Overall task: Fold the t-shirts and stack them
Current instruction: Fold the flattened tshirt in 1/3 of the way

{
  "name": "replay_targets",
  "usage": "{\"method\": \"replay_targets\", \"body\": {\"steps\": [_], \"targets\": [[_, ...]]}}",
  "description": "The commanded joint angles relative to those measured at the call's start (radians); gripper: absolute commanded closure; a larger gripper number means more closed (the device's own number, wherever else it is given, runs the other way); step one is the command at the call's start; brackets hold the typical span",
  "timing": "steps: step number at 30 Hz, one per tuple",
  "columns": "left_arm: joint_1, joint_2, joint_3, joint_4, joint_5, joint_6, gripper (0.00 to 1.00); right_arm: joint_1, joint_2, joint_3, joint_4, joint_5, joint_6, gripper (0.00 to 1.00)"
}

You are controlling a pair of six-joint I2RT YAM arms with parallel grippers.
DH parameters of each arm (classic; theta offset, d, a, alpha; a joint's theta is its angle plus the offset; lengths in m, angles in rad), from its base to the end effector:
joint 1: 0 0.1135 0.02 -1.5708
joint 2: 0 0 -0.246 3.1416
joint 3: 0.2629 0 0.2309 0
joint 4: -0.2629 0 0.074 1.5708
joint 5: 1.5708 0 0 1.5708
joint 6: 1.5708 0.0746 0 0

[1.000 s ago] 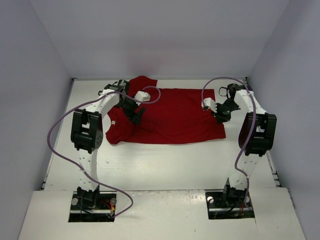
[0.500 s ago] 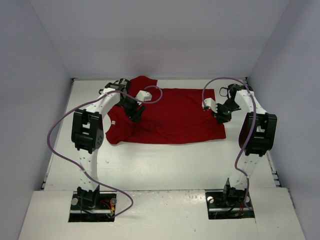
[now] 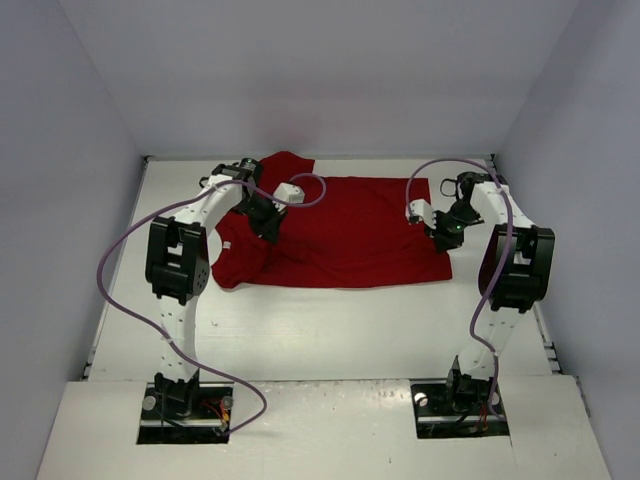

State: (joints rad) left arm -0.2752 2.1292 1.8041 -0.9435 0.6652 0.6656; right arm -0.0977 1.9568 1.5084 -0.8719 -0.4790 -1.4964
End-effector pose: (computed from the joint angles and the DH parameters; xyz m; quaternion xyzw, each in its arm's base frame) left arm 0.3920 -0.1585 0.1811 0.4673 0.8107 -0.2891 0.2022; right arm 0.3759 -0.0023 0.1630 -0.6431 0.7185 0.0777 0.2532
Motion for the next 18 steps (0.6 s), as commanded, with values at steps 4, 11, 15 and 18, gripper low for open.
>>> {"method": "replay_targets", "body": {"steps": [4, 11, 15, 18], "targets": [[0.005, -0.052, 0.126, -0.020, 0.016, -0.037, 1.00, -0.028, -0.056, -0.004, -0.047, -0.022, 0.005, 1.00], [0.008, -0.012, 0.183, -0.018, -0.009, -0.043, 1.00, -0.068, -0.037, 0.026, -0.045, -0.038, 0.006, 1.00], [0.011, 0.029, 0.217, -0.018, -0.025, -0.045, 1.00, -0.085, -0.004, 0.052, -0.043, -0.047, 0.008, 1.00], [0.010, 0.056, 0.242, -0.018, -0.032, -0.047, 1.00, -0.091, 0.030, 0.069, -0.042, -0.046, 0.011, 1.00]]}}
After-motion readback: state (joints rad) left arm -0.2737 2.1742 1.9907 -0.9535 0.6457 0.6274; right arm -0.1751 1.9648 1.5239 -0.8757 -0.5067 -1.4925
